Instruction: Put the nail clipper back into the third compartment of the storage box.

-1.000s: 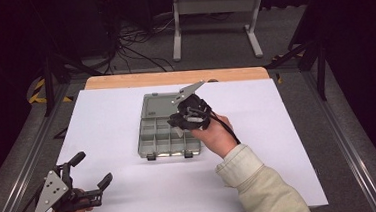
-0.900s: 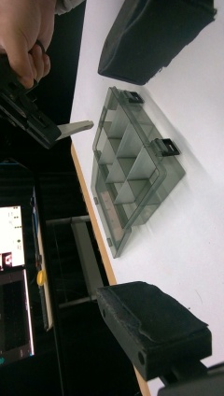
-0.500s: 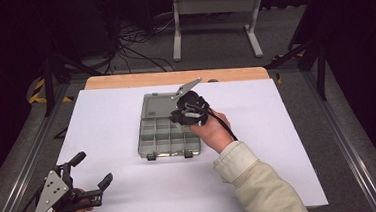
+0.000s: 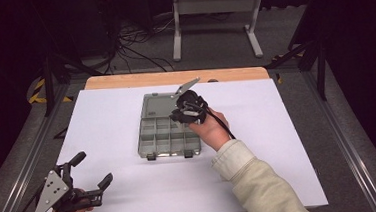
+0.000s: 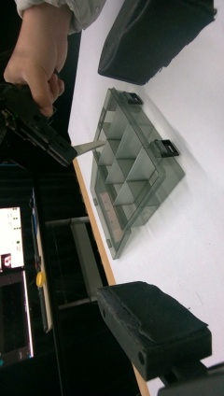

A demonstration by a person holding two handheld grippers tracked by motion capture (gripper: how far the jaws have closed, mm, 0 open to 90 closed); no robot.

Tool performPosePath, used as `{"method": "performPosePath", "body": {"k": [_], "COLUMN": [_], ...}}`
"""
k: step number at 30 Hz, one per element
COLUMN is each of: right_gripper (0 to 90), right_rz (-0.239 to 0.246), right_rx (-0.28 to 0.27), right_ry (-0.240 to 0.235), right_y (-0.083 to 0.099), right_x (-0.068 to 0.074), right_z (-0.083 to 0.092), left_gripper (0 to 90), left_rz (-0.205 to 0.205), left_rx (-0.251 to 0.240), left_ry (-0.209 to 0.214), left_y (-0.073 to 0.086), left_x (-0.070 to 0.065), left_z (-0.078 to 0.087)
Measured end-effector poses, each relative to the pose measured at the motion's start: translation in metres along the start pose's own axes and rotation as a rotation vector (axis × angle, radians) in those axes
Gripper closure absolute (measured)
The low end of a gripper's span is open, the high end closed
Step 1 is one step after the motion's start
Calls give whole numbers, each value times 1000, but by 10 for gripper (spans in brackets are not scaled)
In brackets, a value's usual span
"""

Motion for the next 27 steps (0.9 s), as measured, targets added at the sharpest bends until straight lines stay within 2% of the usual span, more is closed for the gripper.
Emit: {"method": "performPosePath", "body": {"k": [27], "right_gripper": [784], "right_rz": [-50], "right_rx": [57], "right_ry": [-3], "right_y": [12], "right_x": [-13], "right_z": [-19], "left_gripper": [5], "left_rz": [1], "left_rx": [1], "left_ry": [4], "left_y": [0], "left_x": [0], "left_z": [0]}}
Point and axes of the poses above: each handheld gripper's, and its own axes: z roughly backward along the jaws, y roughly out of its underside, x roughly to its left, the point moved 10 cm from there along -z, roughly forward along the jaws, and after that the axes turned 15 degrees about -y, right-handed, at the moved point
